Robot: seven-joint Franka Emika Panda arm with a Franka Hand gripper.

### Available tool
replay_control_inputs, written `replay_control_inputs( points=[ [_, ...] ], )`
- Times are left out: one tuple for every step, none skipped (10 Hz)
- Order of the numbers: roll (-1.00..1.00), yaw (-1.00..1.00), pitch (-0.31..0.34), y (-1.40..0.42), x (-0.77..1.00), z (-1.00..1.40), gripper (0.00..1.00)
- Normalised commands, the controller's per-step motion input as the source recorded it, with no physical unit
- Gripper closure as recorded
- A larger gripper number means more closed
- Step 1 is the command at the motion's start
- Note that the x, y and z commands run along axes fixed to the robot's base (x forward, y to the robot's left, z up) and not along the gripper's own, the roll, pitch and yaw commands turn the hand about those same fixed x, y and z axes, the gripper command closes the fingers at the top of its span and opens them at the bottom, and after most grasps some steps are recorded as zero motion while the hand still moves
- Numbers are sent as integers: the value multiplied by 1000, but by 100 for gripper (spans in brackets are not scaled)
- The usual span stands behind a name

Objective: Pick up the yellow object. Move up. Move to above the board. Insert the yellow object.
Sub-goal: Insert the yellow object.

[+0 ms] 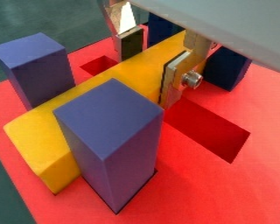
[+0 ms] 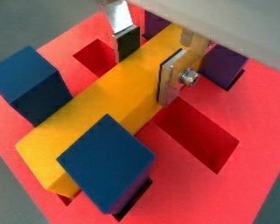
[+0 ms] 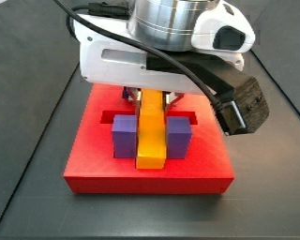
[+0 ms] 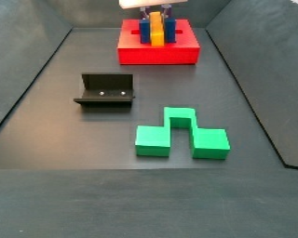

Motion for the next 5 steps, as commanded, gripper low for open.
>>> replay_control_inputs(
  points=[
    [51, -123, 0, 0, 0, -414, 100],
    [17, 0, 0, 223, 54, -420, 100],
    [44, 0, 0, 197, 114, -434, 100],
    [81, 0, 19, 0, 74, -271, 100],
    [0, 0, 0, 0, 0, 0, 100]
  ],
)
